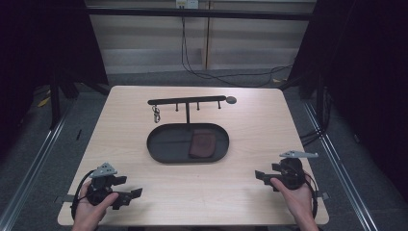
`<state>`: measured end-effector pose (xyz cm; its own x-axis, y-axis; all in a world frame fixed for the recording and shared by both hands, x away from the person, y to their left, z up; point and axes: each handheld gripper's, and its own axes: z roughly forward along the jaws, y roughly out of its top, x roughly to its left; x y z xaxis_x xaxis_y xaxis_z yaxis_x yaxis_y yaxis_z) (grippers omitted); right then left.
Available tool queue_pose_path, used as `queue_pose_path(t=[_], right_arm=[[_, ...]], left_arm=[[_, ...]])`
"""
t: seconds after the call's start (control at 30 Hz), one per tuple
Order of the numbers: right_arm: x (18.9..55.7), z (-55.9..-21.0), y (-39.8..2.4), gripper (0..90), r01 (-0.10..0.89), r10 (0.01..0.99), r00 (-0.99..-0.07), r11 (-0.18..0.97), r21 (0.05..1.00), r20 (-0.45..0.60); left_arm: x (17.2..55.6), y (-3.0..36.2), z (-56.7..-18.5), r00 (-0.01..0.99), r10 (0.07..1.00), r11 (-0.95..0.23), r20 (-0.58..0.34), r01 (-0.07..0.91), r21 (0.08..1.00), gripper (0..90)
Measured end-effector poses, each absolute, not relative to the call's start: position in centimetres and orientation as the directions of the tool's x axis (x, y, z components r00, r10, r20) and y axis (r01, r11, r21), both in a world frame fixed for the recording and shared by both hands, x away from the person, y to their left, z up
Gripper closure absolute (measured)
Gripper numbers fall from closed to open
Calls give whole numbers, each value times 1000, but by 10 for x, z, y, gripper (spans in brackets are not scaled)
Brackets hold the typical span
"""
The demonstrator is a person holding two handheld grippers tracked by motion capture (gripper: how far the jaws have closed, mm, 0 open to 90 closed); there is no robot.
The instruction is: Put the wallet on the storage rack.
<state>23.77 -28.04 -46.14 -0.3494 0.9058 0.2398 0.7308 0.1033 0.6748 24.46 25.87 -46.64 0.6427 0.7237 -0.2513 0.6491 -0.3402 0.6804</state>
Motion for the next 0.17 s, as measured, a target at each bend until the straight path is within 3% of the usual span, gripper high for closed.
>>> queue_pose_path(t=[0.17], right_arm=[[231, -475, -293, 179, 752, 922, -313, 94, 653, 228]], left_arm=[[245, 257, -466, 645, 723, -342, -247, 645, 683, 177]])
